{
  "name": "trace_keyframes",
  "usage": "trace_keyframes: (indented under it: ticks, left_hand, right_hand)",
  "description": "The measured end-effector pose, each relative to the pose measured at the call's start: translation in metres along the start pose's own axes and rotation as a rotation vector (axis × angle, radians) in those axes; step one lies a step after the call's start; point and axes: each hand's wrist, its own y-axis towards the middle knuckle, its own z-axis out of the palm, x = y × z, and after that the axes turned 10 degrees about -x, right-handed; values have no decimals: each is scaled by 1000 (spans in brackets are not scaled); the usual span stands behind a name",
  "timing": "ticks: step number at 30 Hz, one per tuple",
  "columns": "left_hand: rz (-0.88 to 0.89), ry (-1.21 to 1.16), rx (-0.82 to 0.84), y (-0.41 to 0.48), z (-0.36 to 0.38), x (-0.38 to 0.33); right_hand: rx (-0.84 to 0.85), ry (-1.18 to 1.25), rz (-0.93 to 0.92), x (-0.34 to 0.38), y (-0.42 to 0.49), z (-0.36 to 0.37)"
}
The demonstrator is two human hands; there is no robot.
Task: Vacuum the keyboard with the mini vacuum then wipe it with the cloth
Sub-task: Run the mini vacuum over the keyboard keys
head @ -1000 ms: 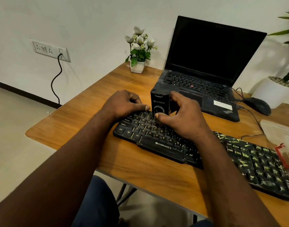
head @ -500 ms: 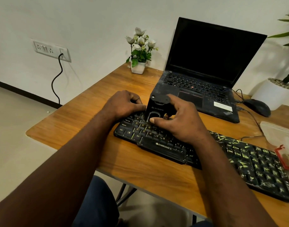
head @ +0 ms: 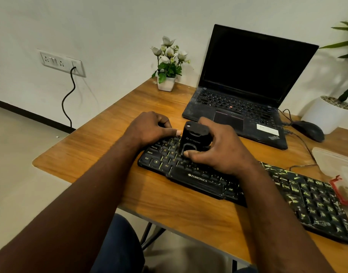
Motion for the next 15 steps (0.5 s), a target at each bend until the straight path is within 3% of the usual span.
trace_keyframes:
  ticks: [7, 15]
  left_hand:
    - [19, 2, -20, 0, 0, 0]
    - [-21, 6, -5, 2, 3, 2]
  right_hand:
    - [-97, -82, -129, 16, 2, 22]
    - [48, 67, 164, -10, -7, -33]
